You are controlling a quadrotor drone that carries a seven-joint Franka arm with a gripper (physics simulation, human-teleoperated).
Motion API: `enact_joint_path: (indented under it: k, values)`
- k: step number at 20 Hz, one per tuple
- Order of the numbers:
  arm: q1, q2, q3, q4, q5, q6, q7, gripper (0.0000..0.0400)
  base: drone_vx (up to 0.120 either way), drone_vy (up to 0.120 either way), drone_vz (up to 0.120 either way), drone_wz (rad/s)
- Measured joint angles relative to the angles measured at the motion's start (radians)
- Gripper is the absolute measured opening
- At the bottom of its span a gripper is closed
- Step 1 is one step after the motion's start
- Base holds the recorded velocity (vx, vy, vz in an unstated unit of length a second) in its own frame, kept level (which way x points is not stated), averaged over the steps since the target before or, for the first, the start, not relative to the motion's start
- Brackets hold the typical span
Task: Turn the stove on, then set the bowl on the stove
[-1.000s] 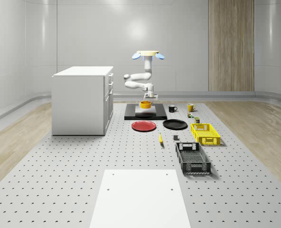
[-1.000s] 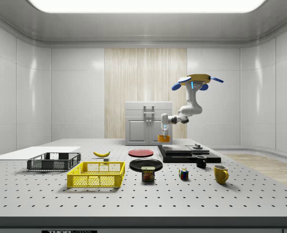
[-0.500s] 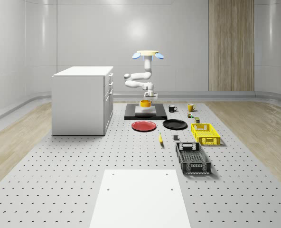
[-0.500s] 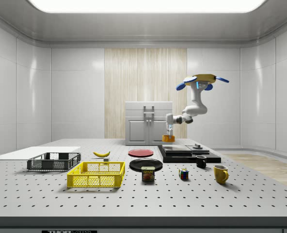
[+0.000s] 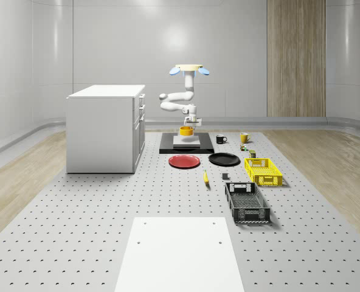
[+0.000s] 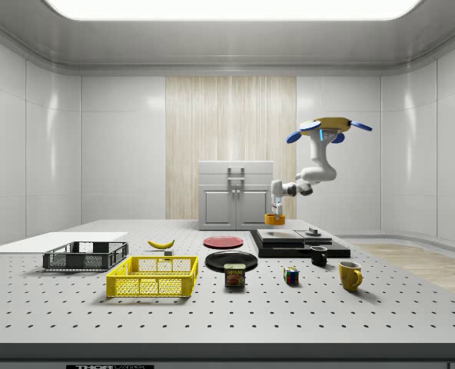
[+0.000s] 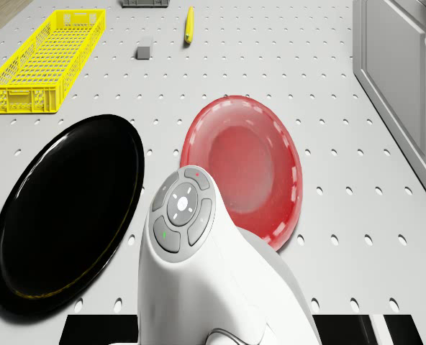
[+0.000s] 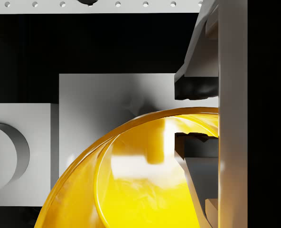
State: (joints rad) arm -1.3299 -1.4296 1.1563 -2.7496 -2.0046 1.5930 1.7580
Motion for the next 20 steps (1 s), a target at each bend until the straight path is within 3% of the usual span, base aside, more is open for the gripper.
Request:
enact_joint_path:
  k: [19, 20]
  values:
    - [-0.027, 0.022, -0.150, 0.079, -0.142, 0.073, -0.012, 0.0100, -0.004, 0.000, 0.000, 0.000]
    - [-0.027, 0.024, -0.156, 0.083, -0.148, 0.075, -0.013, 0.0166, 0.000, 0.000, 0.000, 0.000]
